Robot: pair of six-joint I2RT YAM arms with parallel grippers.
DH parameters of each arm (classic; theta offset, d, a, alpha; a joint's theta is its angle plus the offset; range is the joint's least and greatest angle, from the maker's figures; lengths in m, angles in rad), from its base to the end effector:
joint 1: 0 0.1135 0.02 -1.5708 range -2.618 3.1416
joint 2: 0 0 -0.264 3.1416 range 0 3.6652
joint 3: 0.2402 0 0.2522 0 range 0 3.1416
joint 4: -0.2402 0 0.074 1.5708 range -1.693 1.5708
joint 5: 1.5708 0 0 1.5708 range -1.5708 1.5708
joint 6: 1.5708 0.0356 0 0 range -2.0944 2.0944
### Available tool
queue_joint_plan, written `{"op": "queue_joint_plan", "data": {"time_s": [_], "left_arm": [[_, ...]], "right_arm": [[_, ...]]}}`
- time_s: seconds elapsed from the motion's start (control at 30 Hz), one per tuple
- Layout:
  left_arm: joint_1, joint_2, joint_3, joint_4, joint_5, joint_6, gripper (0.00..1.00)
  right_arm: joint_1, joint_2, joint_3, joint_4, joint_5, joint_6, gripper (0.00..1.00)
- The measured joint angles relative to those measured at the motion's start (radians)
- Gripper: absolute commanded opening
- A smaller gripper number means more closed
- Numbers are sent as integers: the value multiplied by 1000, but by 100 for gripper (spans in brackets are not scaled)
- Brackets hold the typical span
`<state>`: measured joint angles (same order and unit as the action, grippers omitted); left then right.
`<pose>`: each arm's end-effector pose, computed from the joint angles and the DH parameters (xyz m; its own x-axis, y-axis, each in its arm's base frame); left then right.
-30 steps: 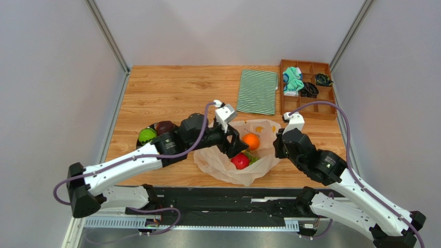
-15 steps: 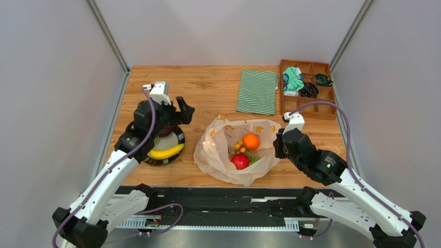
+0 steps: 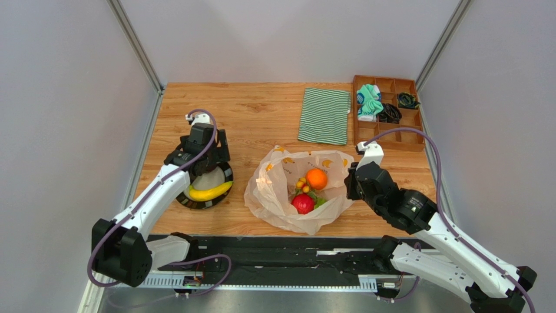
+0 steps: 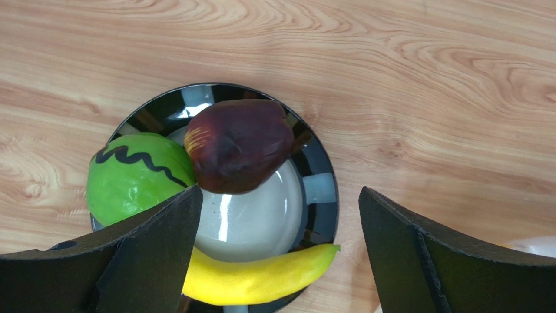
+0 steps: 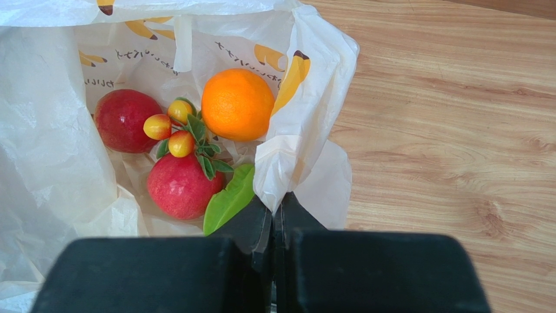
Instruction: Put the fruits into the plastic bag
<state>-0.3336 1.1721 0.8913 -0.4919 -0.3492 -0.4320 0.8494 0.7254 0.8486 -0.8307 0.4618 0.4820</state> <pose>0.2368 -0.0692 0.2715 -0.6309 -0.1977 -0.7502 -0.2069 0.9748 -0.0829 0.1035 0.0936 0.3095 -0.5883 -0.0405 -0.8076 -0.1985 0.9754 0.0957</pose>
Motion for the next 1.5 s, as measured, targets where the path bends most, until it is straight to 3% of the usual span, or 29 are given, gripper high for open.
{"op": "queue_joint_plan", "data": {"time_s": [0.27,0.97,1.5], "left_arm": [[61,127,24,26,-16,13,99],[97,344,68,56,-57,48,99],[107,391,99,55,-25,67,81]], "right_arm": [[0,0,0,0,0,0,1],[0,33,0,0,0,0,1],[0,33,0,1,-1,0,1]]}}
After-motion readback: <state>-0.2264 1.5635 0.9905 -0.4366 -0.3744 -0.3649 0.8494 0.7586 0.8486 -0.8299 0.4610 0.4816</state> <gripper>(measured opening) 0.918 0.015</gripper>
